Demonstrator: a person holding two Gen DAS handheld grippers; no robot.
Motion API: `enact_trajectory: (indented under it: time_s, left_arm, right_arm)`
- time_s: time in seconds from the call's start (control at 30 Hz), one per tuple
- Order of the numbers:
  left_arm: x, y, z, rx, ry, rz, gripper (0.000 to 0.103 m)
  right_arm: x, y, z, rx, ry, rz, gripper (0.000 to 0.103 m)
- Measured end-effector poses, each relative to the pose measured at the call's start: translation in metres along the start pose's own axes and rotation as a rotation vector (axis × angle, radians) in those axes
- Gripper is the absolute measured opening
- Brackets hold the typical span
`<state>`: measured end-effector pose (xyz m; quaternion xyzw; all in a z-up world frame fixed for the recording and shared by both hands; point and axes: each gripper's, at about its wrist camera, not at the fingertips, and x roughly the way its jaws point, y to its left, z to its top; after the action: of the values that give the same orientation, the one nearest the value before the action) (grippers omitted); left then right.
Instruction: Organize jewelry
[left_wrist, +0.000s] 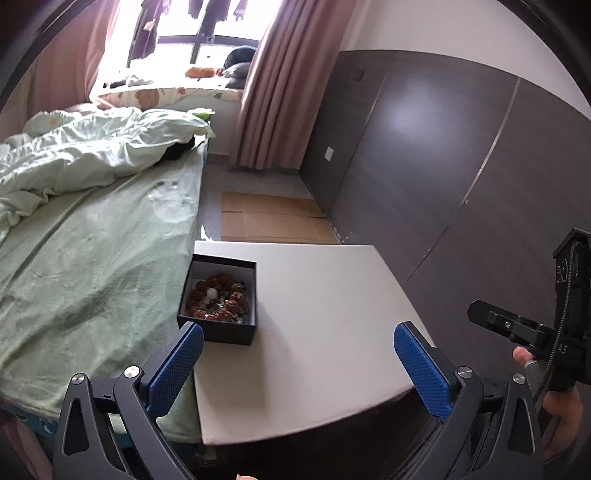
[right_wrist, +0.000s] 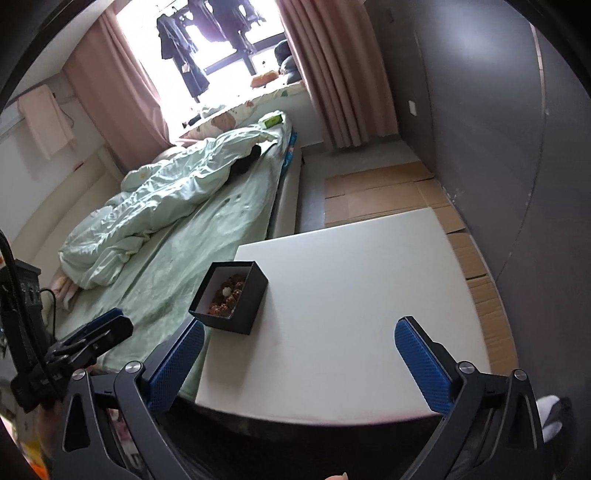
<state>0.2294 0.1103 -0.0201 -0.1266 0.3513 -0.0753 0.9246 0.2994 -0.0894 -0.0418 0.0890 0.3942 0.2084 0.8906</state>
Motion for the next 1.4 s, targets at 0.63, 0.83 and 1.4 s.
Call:
enact_trajectory:
  time_s: [0.63,0.83,1.4]
  left_arm:
    - [-0.086,-0.069,-0.050,0.082,-0.118,0.036,0.103]
    - [-0.111,-0.080,-0.064,0.092,-0.146,0.050,0.103]
    - [-0.129,-0.091,-0.084,0.111,-0.148,0.070,0.103]
  right_arm:
    - [-0.111,0.000,-0.063,-0.067,-0.134,-0.051,0.103]
    - [-0.134,0.004,-0.080,-0.085,-0.157,-0.071,0.103]
    - [-0.158,0.015,-0.107,-0.133,-0.167,-0.093,0.103]
